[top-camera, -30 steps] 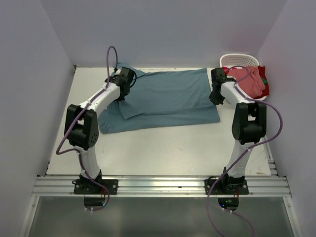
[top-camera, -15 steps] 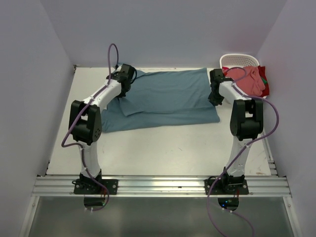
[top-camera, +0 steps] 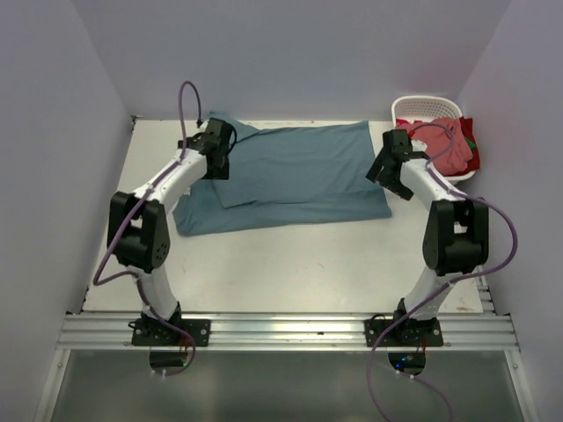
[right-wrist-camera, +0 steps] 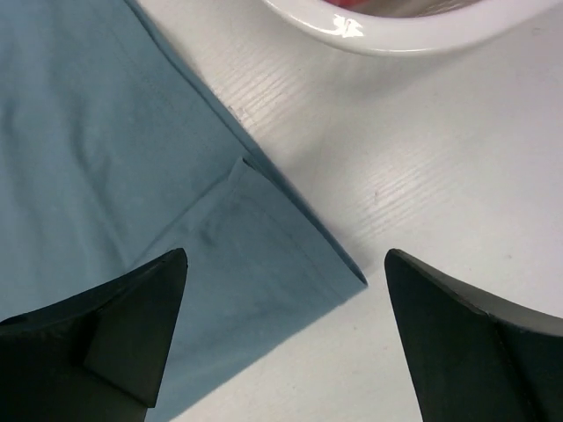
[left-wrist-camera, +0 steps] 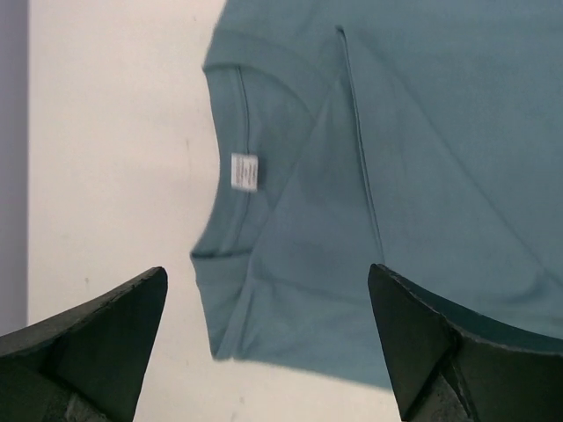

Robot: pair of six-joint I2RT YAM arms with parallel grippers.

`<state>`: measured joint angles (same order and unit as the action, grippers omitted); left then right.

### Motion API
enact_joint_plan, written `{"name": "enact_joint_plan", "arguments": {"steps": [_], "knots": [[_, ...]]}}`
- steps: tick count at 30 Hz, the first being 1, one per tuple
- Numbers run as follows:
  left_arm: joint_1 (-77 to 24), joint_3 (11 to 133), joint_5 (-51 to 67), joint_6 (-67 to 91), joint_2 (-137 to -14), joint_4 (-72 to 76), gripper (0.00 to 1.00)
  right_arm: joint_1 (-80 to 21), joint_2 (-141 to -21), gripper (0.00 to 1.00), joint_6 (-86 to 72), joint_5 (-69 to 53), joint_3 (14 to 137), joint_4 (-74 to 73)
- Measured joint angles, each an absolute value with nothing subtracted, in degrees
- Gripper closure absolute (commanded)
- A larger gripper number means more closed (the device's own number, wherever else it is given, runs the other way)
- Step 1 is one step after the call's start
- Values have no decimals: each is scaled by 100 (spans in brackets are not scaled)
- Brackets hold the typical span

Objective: Fold and stack the t-shirts
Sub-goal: Fold the tshirt

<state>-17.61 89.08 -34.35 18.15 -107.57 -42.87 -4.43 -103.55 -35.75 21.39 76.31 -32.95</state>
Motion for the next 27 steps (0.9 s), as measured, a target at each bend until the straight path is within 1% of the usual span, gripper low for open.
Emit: {"name": "enact_joint_plan", "arguments": {"steps": [1, 2, 3, 4, 5, 6, 7, 9, 10, 13, 16, 17, 27], "knots": [[-1761, 8628, -3267, 1890, -10466, -4292, 0, -443, -10099, 6, -3557, 2134, 7494, -3249], [-1761, 8333, -3081, 1968, -10145, -4263, 0, -443, -9911, 14, -3538, 2119, 7402, -3223], [-1761, 7985, -2891, 2062, -9804, -4154, 0, -443, -9701, 24, -3505, 2084, 7306, -3168], [-1763, 7664, -2694, 2176, -9474, -4130, 0, -443, -9524, 37, -3465, 2027, 7227, -3114], [-1763, 7426, -2543, 2246, -9238, -4112, 3, -443, -9395, 85, -3417, 1970, 7159, -3052], [-1763, 7140, -2364, 2355, -8984, -4038, 7, -445, -9323, 100, -3371, 1911, 7105, -3000], [-1763, 6890, -2189, 2462, -8794, -3988, 23, -445, -9301, 100, -3378, 1841, 7074, -2969], [-1761, 6410, -1857, 2644, -8573, -3747, 42, -449, -9384, 100, -3343, 1669, 7035, -2943], [-1761, 6195, -1697, 2724, -8543, -3647, 60, -451, -9476, 100, -3321, 1566, 7035, -2952], [-1763, 5714, -1310, 2939, -8600, -3391, 83, -484, -9874, 100, -3232, 1282, 7052, -2982], [-1763, 5450, -1111, 3116, -8777, -3173, 89, -576, -10291, 100, -3142, 1055, 7046, -3046], [-1763, 5398, -1087, 3168, -8823, -3094, 90, -613, -10366, 100, -3118, 1015, 7035, -3048], [-1761, 5061, -1155, 3409, -8838, -2517, 90, -794, -10715, 100, -2950, 902, 7008, -3072]]}}
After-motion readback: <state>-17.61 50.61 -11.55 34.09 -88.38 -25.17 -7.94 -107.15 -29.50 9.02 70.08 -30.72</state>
